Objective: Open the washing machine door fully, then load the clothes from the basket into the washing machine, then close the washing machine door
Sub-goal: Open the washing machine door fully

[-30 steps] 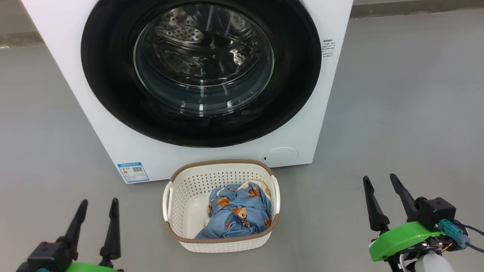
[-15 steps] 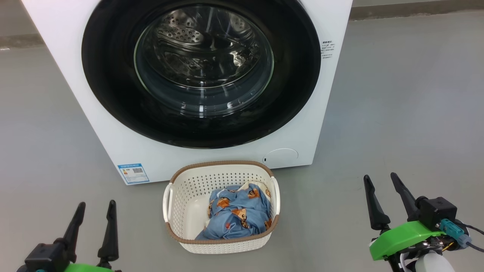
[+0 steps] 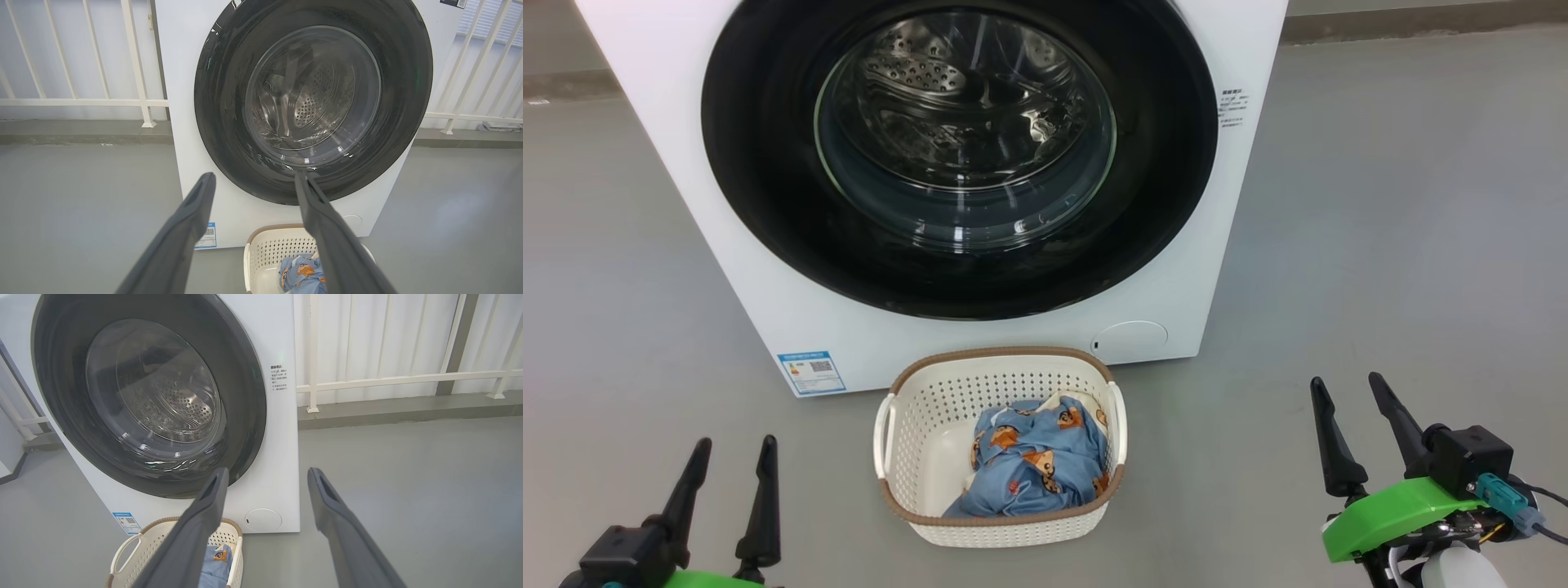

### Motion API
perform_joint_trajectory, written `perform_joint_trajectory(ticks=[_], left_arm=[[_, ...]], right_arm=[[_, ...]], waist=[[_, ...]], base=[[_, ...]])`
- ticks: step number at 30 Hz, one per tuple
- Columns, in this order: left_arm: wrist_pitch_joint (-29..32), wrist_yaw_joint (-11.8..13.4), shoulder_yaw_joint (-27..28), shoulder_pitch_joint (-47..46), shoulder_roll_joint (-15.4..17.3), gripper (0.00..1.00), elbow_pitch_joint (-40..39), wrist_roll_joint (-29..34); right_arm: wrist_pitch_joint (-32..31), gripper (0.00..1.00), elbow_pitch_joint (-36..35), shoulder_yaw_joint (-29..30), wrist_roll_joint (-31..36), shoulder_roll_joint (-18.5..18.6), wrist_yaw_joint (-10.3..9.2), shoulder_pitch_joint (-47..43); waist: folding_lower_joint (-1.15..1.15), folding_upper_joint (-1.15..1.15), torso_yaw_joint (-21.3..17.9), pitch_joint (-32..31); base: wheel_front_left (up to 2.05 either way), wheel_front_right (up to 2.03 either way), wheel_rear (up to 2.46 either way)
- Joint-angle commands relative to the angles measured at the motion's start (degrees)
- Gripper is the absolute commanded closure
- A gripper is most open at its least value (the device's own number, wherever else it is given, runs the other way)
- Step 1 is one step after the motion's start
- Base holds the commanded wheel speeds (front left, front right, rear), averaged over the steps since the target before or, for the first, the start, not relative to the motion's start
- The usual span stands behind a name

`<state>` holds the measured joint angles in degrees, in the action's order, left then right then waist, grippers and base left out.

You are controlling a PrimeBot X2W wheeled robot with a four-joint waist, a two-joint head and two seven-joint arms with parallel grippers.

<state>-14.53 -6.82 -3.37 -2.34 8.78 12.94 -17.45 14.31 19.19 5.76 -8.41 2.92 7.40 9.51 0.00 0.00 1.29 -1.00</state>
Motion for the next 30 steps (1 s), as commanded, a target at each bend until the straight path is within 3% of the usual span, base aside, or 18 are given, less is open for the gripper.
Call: perform_joint_trajectory(ticks=[1, 19, 30], left_arm=[[-0.5, -0.2, 1.9, -1.6, 1.3, 0.00, -1.4, -0.5], [-0.5, -0.5, 3.6, -1.8, 0.3, 0.00, -3.9, -0.9], [-0.5, -0.6, 2.8, -1.6, -0.2, 0.00, -3.9, 0.5]], right_arm=[[0.7, 0.00, -1.4, -1.5, 0.4, 0.0, 0.09, 1.6], [0.7, 0.00, -2.1, -1.5, -0.2, 0.0, 0.09, 1.5], [0.7, 0.00, -2.7, -1.4, -0.2, 0.0, 0.09, 1.6]], waist=[[0.00, 0.00, 0.0, 0.1], [0.00, 0.00, -0.1, 1.0], [0.00, 0.00, -0.3, 1.7]], base=[[0.64, 0.64, -1.27], [1.06, 1.06, -2.13], [0.39, 0.39, -0.78]])
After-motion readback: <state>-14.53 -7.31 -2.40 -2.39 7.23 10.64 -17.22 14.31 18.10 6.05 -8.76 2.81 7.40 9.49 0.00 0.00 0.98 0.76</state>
